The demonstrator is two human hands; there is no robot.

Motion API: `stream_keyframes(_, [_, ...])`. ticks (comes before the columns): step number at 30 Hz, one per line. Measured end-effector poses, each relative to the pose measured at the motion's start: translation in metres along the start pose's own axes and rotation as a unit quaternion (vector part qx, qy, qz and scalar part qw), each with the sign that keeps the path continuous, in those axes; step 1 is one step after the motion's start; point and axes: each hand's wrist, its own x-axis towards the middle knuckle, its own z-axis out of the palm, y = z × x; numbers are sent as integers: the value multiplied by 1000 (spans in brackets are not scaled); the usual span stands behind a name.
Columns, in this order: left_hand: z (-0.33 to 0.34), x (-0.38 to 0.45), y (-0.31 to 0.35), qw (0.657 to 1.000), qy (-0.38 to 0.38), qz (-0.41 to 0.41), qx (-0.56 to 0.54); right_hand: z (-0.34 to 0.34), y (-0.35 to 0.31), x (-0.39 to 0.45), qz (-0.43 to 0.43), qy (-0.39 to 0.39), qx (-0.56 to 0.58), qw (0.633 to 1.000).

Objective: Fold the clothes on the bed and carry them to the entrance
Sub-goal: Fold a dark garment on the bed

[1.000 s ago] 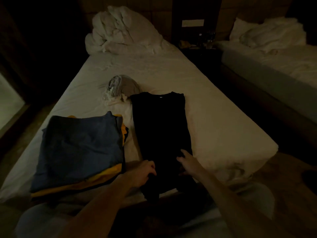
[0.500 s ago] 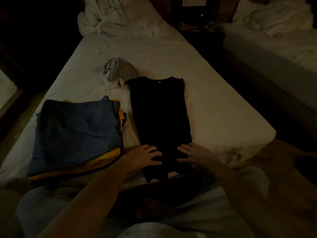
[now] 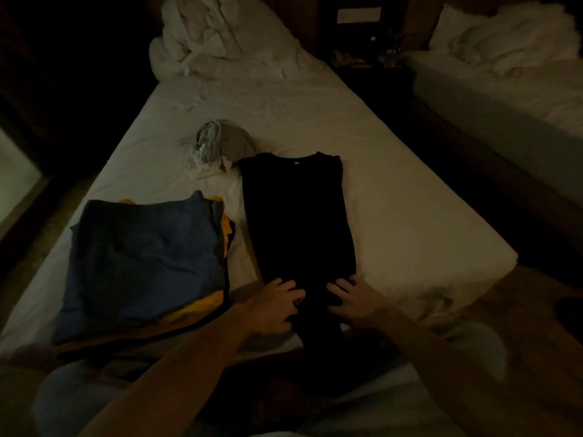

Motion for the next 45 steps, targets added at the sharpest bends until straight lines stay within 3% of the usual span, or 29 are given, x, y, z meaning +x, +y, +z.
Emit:
stream_keyframes(2, [0, 1, -2, 986, 20, -92, -139, -6, 1, 1, 25, 58, 50, 997])
stream_keyframes(3, [-4, 1, -3, 958, 32, -147, -245, -9, 2, 2, 40, 92, 78, 992])
stream_keyframes(5, [-7, 1, -15, 867, 135, -232, -420, -18, 11, 6, 73, 169, 148, 972])
stream_keyframes(7, [-14, 1, -36, 788, 211, -307, -491, -33, 20, 15, 152, 225, 310, 911])
stream_keyframes(8, [-22, 1, -45, 739, 228, -346, -531, -44, 25, 20, 211, 245, 412, 852])
stream_keyframes(9, [-30, 3, -53, 677, 242, -375, -585, -55, 30, 27, 270, 265, 495, 783])
stream_keyframes(10, [-37, 4, -61, 586, 258, -399, -656, -66, 36, 35, 320, 281, 546, 721])
stream_keyframes(12, [-52, 7, -79, 376, 298, -419, -771, -86, 52, 53, 383, 297, 595, 642])
stream_keyframes(13, [-56, 8, -90, 298, 316, -417, -798, -93, 61, 62, 399, 301, 608, 617])
stream_keyframes(14, [-61, 12, -100, 264, 320, -419, -808, -98, 70, 71, 408, 304, 620, 598])
stream_keyframes(15, [-66, 15, -110, 252, 317, -413, -816, -101, 80, 79, 409, 301, 635, 582])
stream_keyframes(19, [-92, 33, -141, 264, 262, -373, -850, -106, 109, 107, 380, 280, 718, 511])
stream_keyframes(22, [-99, 35, -167, 312, 229, -354, -851, -110, 130, 125, 363, 285, 732, 501])
stream_keyframes(23, [-100, 37, -178, 320, 228, -347, -852, -110, 139, 131, 361, 295, 743, 480])
stream_keyframes(27, [-99, 43, -229, 315, 283, -360, -831, -109, 180, 151, 318, 299, 848, 301])
stream_keyframes(29, [-96, 47, -253, 311, 275, -338, -844, -104, 201, 162, 324, 288, 856, 280])
stream_keyframes(32, [-91, 59, -283, 311, 239, -357, -848, -92, 226, 180, 351, 298, 821, 337])
stream_keyframes(35, [-81, 79, -313, 278, 217, -397, -847, -84, 251, 201, 396, 289, 776, 397])
stream_keyframes(38, [-66, 108, -342, 258, 238, -437, -828, -72, 284, 228, 423, 250, 745, 452])
stream_keyframes(39, [-60, 118, -352, 273, 261, -462, -802, -67, 296, 237, 438, 235, 729, 471])
stream_keyframes(40, [-53, 127, -362, 309, 291, -488, -763, -62, 307, 248, 456, 219, 714, 484])
stream_keyframes(42, [-33, 143, -380, 441, 305, -569, -623, -48, 327, 267, 491, 173, 671, 528])
stream_keyframes(44, [-15, 155, -393, 569, 221, -641, -465, -28, 340, 283, 534, 98, 577, 610])
stream_keyframes(45, [-7, 160, -397, 605, 180, -659, -409, -19, 343, 290, 550, 63, 538, 635])
